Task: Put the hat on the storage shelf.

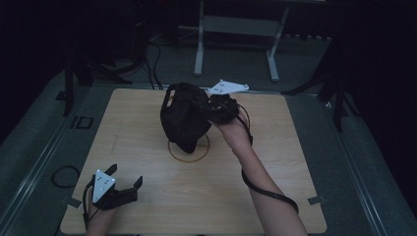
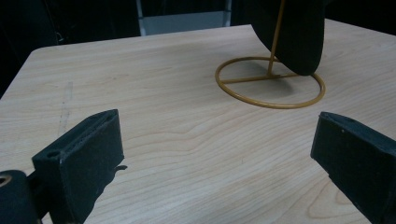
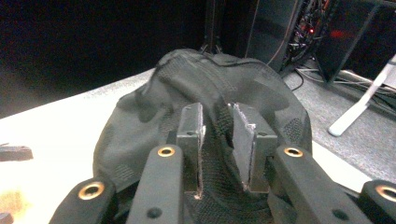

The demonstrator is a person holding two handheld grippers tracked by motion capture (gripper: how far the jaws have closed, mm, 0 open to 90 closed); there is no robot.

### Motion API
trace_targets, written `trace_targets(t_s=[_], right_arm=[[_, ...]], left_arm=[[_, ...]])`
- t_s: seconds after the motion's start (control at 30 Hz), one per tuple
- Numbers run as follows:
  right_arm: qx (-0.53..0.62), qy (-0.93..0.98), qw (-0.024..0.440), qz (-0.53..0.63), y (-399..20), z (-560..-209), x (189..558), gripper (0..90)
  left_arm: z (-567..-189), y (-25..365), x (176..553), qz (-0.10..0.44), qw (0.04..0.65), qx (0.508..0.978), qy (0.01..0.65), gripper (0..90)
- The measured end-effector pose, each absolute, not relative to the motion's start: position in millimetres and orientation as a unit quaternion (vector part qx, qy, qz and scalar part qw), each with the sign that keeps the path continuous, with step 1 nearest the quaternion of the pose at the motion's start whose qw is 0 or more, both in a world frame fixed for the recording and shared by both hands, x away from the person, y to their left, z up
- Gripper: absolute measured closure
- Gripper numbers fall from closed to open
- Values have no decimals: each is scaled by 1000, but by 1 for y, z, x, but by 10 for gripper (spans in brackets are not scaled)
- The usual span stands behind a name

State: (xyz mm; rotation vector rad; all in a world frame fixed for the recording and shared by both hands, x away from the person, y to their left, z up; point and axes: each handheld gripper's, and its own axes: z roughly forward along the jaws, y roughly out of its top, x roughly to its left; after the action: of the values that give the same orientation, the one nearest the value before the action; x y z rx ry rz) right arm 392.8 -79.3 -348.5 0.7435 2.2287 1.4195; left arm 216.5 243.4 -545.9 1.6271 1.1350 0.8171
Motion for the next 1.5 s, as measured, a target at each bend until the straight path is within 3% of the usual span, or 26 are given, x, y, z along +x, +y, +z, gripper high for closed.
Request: trace_targets(t_s=[0.43,0.87,1.5], right_arm=[[270,795,187,510,-98,-345,391,389],[269,784,156,537,-129,-357,389,150],[279,791,170,517,-164,-389,388,134]], left_arm=[[-546,243,216,332,479,665,467,29],[-547,242,217,332,479,664,468,29],[-548,241,216,333,476,666,468,29]])
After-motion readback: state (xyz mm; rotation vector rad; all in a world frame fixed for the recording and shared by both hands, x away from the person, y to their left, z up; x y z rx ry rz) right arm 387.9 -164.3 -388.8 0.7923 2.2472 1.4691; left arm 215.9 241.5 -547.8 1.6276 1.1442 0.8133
